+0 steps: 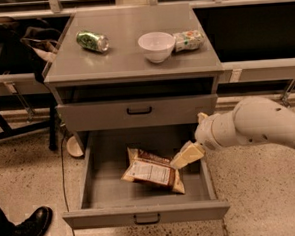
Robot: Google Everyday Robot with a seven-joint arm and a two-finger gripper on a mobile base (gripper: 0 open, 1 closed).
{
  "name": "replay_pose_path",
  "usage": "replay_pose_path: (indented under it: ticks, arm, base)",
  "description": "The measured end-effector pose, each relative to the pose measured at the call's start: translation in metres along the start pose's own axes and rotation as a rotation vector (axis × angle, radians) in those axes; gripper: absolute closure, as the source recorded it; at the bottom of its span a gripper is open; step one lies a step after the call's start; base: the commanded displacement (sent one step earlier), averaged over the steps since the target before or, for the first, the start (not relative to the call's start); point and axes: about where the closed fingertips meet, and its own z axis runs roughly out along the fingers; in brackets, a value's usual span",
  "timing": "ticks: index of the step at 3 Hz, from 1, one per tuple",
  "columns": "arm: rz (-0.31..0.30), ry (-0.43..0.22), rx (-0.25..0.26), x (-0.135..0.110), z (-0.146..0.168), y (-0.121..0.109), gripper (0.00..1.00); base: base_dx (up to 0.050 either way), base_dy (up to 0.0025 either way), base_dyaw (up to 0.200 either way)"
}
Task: Pick brown chip bag from middle drawer and place on counter
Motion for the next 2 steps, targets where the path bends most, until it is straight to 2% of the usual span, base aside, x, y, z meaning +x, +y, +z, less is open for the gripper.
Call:
replay_pose_path:
  ticks: [1, 2]
  arm:
    - [0.032, -0.012, -0.079, 0.013, 0.043, 0.0, 0.0]
    - [-0.002, -0.03, -0.194, 0.02, 0.076, 0.007, 0.0]
  base:
    - [0.0, 0.0, 0.0]
    - [0.0, 0.0, 0.0]
